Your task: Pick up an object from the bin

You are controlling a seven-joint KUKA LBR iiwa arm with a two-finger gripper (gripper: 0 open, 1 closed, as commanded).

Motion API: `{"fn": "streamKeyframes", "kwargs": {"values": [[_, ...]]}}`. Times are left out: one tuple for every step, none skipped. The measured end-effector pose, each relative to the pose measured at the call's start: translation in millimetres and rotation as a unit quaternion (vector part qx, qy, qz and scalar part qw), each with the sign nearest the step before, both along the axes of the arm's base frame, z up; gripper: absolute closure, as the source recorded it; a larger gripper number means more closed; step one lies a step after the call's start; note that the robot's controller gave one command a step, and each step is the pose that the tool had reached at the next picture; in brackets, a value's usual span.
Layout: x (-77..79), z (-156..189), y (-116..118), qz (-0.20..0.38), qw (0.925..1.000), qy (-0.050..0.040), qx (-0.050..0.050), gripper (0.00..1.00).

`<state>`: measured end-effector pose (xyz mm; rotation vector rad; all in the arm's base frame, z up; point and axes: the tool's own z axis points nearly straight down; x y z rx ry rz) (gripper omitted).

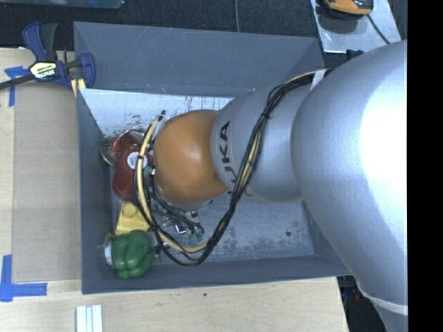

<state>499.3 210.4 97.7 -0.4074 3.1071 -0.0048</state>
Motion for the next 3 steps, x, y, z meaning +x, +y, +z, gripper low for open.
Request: {"fn": "streamKeyframes", "kwargs": {"values": [[3.6, 5, 15, -0.097, 0.9952, 0.0042, -0.013, 0.00], [32.2, -18, 24, 0.038, 0.9993, -0.0025, -0.006, 0.00], [37.5, -26, 19, -0.042, 0.9990, 0.0028, -0.014, 1.00]]}}
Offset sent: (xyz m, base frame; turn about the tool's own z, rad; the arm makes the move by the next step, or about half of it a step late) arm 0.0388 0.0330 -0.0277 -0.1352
